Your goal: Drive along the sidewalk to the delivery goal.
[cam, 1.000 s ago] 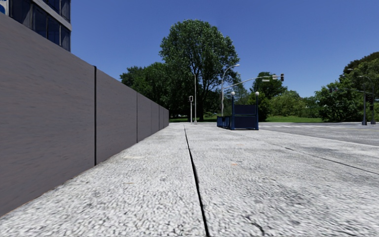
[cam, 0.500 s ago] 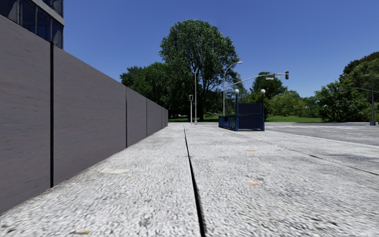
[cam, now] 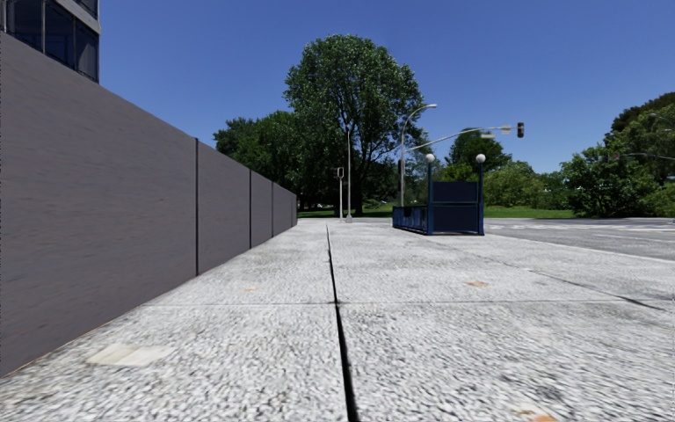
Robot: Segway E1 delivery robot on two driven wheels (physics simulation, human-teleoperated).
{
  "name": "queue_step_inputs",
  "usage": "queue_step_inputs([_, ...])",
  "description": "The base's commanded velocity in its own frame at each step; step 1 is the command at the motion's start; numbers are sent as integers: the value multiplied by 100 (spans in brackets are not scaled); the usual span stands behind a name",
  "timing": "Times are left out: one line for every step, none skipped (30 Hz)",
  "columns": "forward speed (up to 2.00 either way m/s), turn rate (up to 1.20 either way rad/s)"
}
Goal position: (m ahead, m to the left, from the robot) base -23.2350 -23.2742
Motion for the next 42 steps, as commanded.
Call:
queue_step_inputs([200, 0])
queue_step_inputs([200, 0])
queue_step_inputs([200, 0])
queue_step_inputs([200, 0])
queue_step_inputs([200, 0])
queue_step_inputs([200, 0])
queue_step_inputs([200, 0])
queue_step_inputs([200, 0])
queue_step_inputs([200, 0])
queue_step_inputs([200, 0])
queue_step_inputs([200, 0])
queue_step_inputs([200, 0])
queue_step_inputs([200, 0])
queue_step_inputs([200, 0])
queue_step_inputs([200, 0])
queue_step_inputs([200, 0])
queue_step_inputs([200, 0])
queue_step_inputs([200, 0])
queue_step_inputs([200, 0])
queue_step_inputs([200, 0])
queue_step_inputs([200, 0])
queue_step_inputs([200, 0])
queue_step_inputs([200, 0])
queue_step_inputs([200, 0])
queue_step_inputs([200, 0])
queue_step_inputs([200, 0])
queue_step_inputs([200, 0])
queue_step_inputs([200, 0])
queue_step_inputs([200, 0])
queue_step_inputs([200, 0])
queue_step_inputs([200, 0])
queue_step_inputs([200, 0])
queue_step_inputs([200, 0])
queue_step_inputs([200, 0])
queue_step_inputs([200, 0])
queue_step_inputs([200, 0])
queue_step_inputs([200, 0])
queue_step_inputs([200, 0])
queue_step_inputs([200, 0])
queue_step_inputs([200, 0])
queue_step_inputs([200, 0])
queue_step_inputs([200, 0])
